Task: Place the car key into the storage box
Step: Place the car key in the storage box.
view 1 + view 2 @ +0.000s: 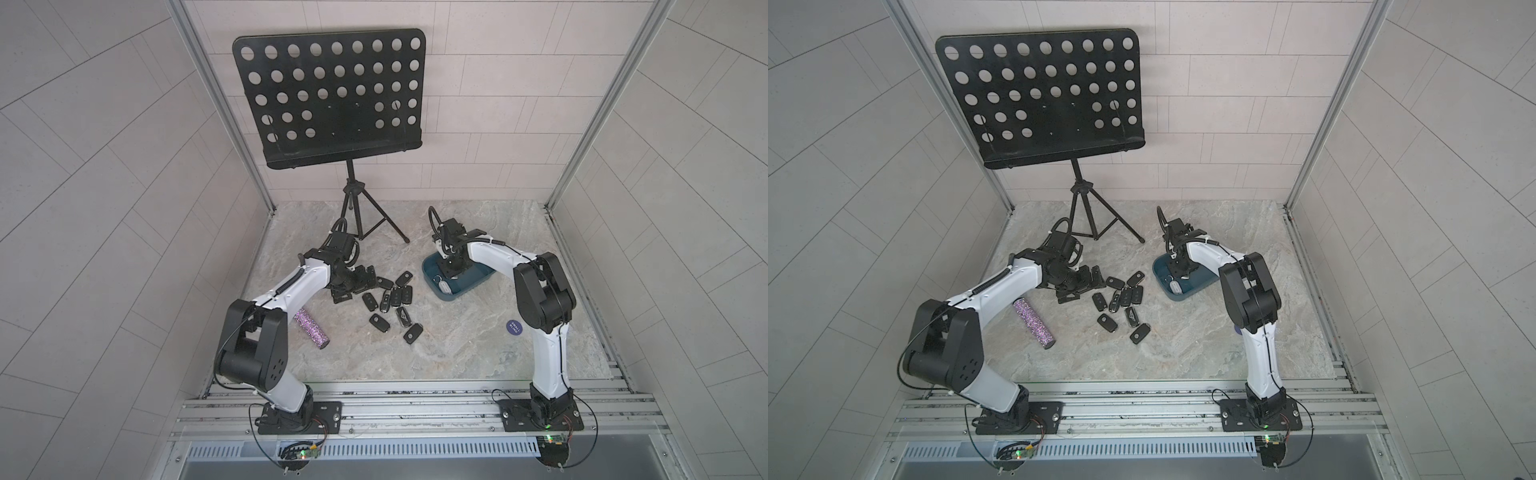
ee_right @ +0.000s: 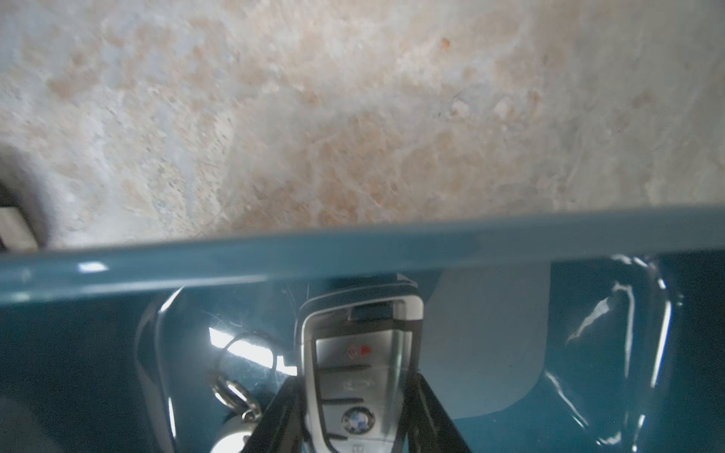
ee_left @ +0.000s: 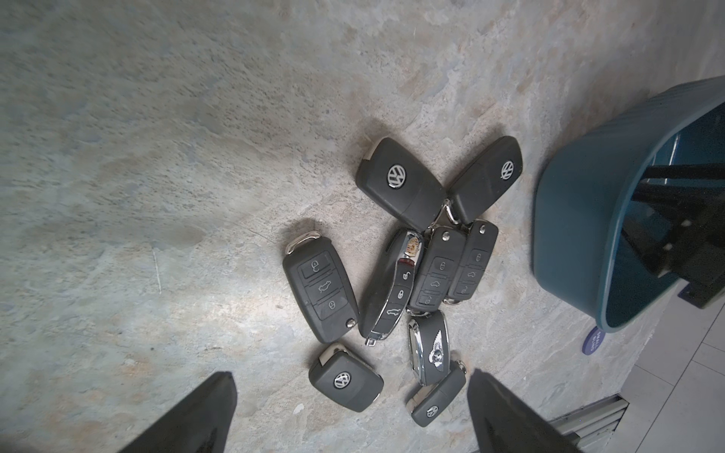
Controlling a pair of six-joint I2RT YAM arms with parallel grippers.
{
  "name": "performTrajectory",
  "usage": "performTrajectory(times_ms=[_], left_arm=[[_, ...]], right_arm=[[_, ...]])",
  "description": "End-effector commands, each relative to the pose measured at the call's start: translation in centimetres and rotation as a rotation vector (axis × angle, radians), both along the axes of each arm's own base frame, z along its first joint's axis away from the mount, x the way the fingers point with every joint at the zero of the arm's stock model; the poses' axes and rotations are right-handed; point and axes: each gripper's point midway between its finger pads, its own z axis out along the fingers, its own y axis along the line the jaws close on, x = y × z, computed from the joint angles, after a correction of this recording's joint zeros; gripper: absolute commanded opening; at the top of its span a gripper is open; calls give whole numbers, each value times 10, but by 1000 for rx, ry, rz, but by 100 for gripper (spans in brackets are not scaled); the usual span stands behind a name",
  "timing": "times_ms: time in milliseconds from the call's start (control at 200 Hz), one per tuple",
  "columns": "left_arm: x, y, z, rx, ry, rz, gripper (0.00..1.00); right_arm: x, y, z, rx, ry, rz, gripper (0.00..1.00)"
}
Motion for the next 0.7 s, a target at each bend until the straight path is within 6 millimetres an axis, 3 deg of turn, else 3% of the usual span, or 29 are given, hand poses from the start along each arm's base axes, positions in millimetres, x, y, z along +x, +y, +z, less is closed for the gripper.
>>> performTrajectory(times_ms=[0,125,250,495,695], left_arm=[[0,2,1,18,3,4,100],[-3,4,-1,28,9,0,100],[-7,8,-4,50,12,1,100],[-11,16,-2,82,8,36,100],[-13,23,-1,111,11,86,100]], right_arm=[[-6,10,-7,-6,20,42,34],[-6,11,-8,-12,24,40,43],[-3,13,3,3,0,27,54],[2,8,50,19,-85,-14,59],[-12,6,87,89,-135,-61,63]])
